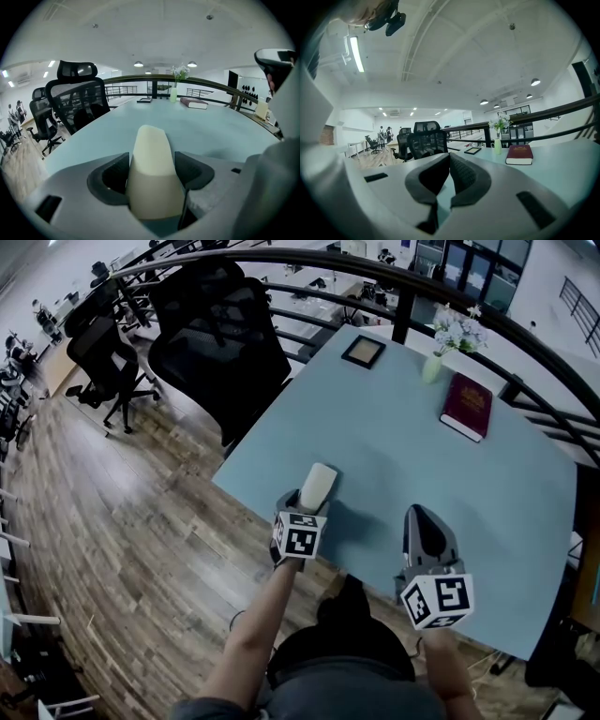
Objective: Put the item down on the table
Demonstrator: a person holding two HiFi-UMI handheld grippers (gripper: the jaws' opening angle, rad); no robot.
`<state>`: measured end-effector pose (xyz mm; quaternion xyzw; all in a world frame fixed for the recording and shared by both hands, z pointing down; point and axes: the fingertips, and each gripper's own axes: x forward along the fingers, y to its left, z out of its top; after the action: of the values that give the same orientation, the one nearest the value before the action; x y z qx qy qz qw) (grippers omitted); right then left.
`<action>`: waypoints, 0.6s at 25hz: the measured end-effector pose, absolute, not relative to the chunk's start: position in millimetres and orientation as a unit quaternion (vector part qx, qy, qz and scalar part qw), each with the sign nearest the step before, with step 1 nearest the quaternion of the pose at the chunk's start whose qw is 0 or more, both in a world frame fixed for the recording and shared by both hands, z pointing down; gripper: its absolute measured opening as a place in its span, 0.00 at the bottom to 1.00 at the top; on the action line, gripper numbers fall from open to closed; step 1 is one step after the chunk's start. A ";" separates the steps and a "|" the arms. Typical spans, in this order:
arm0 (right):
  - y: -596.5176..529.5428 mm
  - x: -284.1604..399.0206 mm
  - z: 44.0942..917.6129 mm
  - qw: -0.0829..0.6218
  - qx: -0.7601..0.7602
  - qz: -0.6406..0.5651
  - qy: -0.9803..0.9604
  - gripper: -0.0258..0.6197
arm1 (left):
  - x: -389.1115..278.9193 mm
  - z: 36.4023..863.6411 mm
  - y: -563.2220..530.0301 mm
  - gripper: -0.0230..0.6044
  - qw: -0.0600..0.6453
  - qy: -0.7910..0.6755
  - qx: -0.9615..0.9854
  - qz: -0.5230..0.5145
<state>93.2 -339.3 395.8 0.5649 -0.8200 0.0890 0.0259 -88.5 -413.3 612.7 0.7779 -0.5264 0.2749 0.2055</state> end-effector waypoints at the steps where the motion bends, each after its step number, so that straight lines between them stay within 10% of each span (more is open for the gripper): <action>1: -340.7 93.1 396.1 0.026 0.564 0.089 -0.820 0.04 | -88.0 613.3 -414.8 0.52 0.206 -0.525 0.777 0.278; 15: -346.5 87.7 395.7 0.029 0.560 0.089 -0.823 0.04 | -88.8 629.3 -413.3 0.52 0.216 -0.514 0.773 0.303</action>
<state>87.7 -346.5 395.7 0.5598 -0.8234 0.0891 0.0288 -88.8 -413.3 629.3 0.7730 -0.5138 0.3027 0.2162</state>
